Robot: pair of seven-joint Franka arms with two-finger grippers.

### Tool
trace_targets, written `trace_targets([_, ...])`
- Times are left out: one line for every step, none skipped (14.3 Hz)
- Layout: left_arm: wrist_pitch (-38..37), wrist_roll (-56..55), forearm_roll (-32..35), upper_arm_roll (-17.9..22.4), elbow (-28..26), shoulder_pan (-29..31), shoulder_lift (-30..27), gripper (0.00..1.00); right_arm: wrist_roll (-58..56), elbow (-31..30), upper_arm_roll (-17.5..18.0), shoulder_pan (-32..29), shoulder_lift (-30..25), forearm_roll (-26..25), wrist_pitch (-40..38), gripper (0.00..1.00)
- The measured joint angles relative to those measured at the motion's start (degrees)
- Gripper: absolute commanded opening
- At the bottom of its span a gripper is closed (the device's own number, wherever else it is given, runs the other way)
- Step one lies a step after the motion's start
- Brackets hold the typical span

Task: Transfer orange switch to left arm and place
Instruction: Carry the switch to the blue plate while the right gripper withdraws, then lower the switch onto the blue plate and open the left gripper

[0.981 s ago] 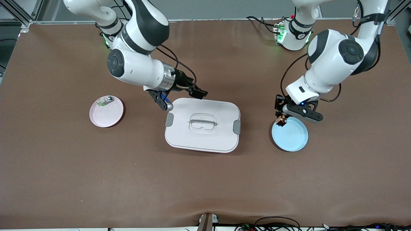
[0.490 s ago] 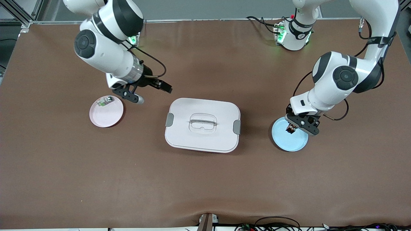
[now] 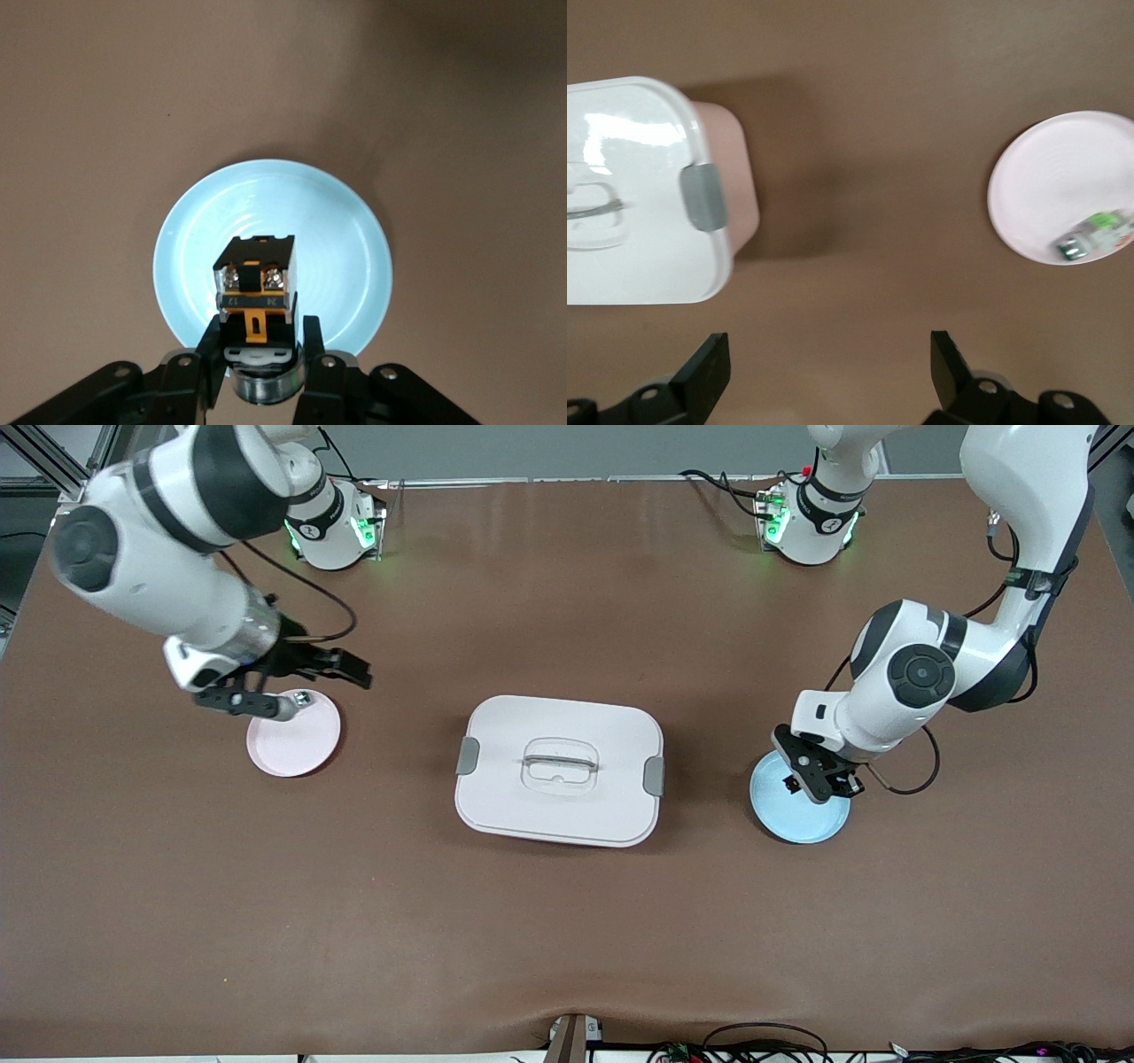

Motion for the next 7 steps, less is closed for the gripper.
trace_targets([1.2,1.4,1.9,0.0,-0.1,0.7,1.1,0.00,-3.3,0.1,-0.1,-2.6,-0.3,-1.1,-1.2,1.00])
trace_targets([2.8,3.2,3.8,0.0,-0.2,1.4,2.5,0.00,-6.6,0.2,-0.1,-5.1,-0.5,-2.1,-2.3,1.00])
trace_targets([4.3,4.8,5.8,0.1,-0.2,2.1,4.0,0.00,-9.6,0.4,-0.2,-7.5,-0.7,-2.7,-3.1,1.00])
trace_targets([5.5,5.7,7.5,0.1,-0.2,2.8,5.4,0.00,-12.4,0.5,-0.2,-9.8,-0.9,-3.0,-3.7,1.00])
trace_targets([6.2,6.3,8.8,0.1,-0.2,3.5,6.7,0.00,-15.3,0.7,-0.2,-11.8,-1.0,-3.1,-4.1,1.00])
trace_targets([6.7,6.9,9.5,0.1,-0.3,4.0,7.7,0.00,-17.7,1.1,-0.2,-13.5,-1.1,-3.1,-4.7,1.00])
trace_targets([7.1,7.2,9.8,0.1,-0.5,4.1,8.4,0.00,-19.4,1.8,-0.2,-14.7,-1.1,-3.4,-5.4,1.00])
